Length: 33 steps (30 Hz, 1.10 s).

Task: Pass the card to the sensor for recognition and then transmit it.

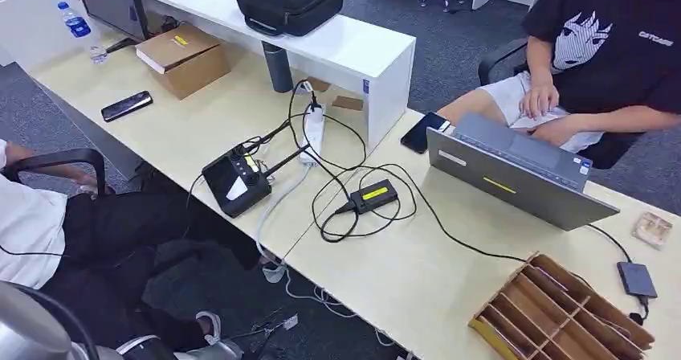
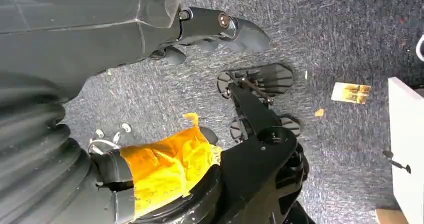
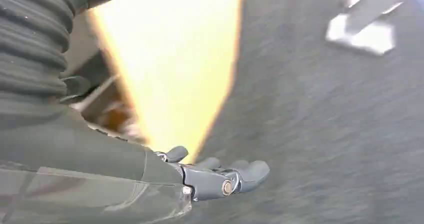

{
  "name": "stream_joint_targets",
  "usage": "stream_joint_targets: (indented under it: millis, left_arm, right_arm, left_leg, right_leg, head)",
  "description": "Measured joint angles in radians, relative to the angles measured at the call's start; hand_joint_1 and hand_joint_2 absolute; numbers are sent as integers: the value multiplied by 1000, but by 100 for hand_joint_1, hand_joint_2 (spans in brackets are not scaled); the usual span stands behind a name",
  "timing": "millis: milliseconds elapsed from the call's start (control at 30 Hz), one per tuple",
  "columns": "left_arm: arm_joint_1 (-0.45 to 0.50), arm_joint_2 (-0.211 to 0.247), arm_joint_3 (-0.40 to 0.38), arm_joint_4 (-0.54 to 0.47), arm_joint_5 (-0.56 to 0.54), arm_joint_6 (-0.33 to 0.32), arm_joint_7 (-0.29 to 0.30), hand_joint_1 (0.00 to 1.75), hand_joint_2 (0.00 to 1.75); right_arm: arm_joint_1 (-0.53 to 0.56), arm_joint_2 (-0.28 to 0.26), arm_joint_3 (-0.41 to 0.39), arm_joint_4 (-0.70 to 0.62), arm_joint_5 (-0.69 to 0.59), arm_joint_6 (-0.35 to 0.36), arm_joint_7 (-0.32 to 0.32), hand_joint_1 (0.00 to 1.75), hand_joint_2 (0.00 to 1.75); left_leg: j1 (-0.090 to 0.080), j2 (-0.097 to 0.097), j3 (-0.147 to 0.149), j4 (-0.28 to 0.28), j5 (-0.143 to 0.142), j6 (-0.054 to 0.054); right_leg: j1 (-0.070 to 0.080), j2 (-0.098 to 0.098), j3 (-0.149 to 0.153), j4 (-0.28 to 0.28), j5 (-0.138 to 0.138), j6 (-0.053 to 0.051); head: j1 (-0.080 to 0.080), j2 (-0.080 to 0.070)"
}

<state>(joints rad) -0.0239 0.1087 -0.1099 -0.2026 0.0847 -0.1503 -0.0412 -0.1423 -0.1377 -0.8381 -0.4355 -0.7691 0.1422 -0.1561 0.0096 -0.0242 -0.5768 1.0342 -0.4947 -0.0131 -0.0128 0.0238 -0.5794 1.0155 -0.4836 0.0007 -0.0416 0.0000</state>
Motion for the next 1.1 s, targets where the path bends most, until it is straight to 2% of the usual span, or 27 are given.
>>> stream_joint_targets:
  millis: [67, 133, 200, 300, 433, 600, 800, 967, 1033, 1100]
  left_arm:
    - [2, -2, 0, 2, 2, 6, -5, 0, 175]
    - [4, -3, 1, 2, 4, 10, -8, 0, 175]
    - [5, -5, 2, 3, 6, 14, -15, 0, 175]
    - [5, -7, 3, 3, 8, 15, -22, 0, 175]
    - [7, -10, 9, 3, 11, 16, -24, 0, 175]
    - [9, -12, 21, 3, 14, 16, -24, 0, 175]
    - [9, -13, 24, 3, 9, 8, -24, 0, 175]
    - [4, -11, 24, 4, -6, -6, -23, 0, 175]
    - [4, -10, 24, 4, -18, -10, -15, 0, 175]
    - [2, -10, 24, 4, -26, -13, -5, 0, 175]
  right_arm:
    - [1, 12, 0, -114, 0, -37, -24, 0, 175]
    - [8, 31, 8, -246, 26, -67, -80, 0, 175]
    - [23, 59, 36, -401, 84, -123, -147, 0, 175]
    - [50, 100, 90, -631, 173, -189, -206, 0, 175]
    - [84, 139, 174, -881, 277, -213, -268, 0, 175]
    - [110, 164, 342, -1134, 454, -228, -320, 0, 175]
    - [107, 137, 541, -1247, 739, -297, -356, 0, 175]
    - [16, 57, 764, -1233, 1068, -412, -292, 0, 175]
    - [-31, 31, 842, -1202, 1232, -495, -241, 0, 175]
    - [-87, 11, 905, -1164, 1351, -548, -183, 0, 175]
  left_leg:
    - [0, 0, 0, 0, 0, 0]
    - [0, 0, 0, 0, 0, 0]
    - [0, 0, 0, 0, 0, 0]
    - [0, 0, 0, 0, 0, 0]
    - [0, 0, 0, 0, 0, 0]
    - [0, 0, 0, 0, 1, -1]
    - [0, -2, -1, 0, 1, -1]
    - [0, 1, 0, 0, 2, -2]
    - [0, 1, 0, 0, 2, -1]
    - [0, 1, 0, 0, 2, -1]
  right_leg:
    - [0, 0, 0, 0, 0, 0]
    - [0, 0, 0, 0, 0, 0]
    - [0, 0, 0, 0, 0, 0]
    - [0, 0, -1, 1, 0, 0]
    - [0, 0, -1, 2, 0, 0]
    - [0, 1, -1, 2, 0, 0]
    - [0, -1, 0, 2, 0, 0]
    - [0, 2, -1, 2, 2, -1]
    - [0, 2, -1, 2, 2, -1]
    - [0, 2, -1, 2, 2, -2]
  head:
    - [0, 0]
    - [0, 0]
    - [0, 0]
    - [0, 0]
    - [0, 0]
    - [0, 0]
    - [0, 0]
    - [0, 0]
    - [0, 0]
    - [0, 0]
